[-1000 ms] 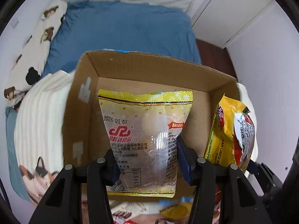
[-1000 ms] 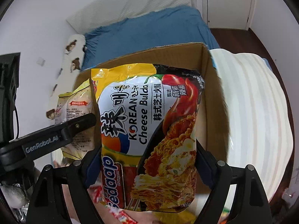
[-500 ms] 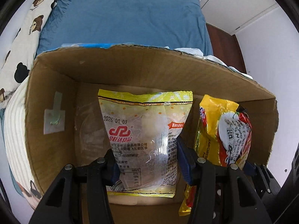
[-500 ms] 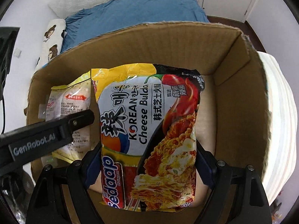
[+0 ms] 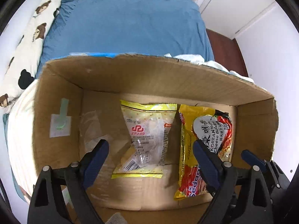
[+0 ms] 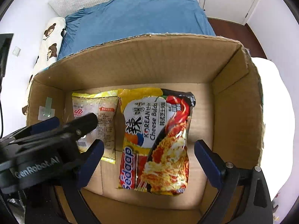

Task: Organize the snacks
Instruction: 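Carry both bags into the cardboard box and open both tools, then grasp the Franzzi cookie pack with the left tool while the right tool grasps the yellow snack bag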

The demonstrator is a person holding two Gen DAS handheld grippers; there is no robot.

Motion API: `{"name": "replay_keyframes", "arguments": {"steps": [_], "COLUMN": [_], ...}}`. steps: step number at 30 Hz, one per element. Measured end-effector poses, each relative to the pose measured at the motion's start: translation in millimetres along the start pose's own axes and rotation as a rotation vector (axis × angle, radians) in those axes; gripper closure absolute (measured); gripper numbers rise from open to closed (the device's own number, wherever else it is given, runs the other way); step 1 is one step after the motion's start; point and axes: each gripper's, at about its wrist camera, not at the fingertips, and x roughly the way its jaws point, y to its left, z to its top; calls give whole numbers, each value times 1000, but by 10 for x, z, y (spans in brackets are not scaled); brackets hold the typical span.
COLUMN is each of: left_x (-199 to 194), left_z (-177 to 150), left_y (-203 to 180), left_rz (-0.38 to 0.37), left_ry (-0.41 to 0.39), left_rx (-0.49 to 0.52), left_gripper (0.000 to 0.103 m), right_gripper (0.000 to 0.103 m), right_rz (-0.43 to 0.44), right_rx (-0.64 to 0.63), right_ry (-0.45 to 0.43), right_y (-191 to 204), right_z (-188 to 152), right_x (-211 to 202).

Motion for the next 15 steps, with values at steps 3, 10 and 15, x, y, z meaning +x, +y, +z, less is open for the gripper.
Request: {"name": "replay_keyframes", "arguments": {"steps": [3,10,15], "left_x": [-111,-721,-1034], "left_z": [-56,-524,-822], "left_y": [15,99,123], "left_rz": [3,42,51], "left_ry": [-30,-179,-242], "left_rx": [1,25,34], "left_gripper": [11,11,11], "right_gripper": [4,4,4], "right_rz": [-2,11,1], "right_rx": [-14,-23,-38], "right_ry": [-22,-103,-185], "right_y": [-9,85,153], "right_z": [-123,-550,-869], "right_x": [-134,-661,-1034]}}
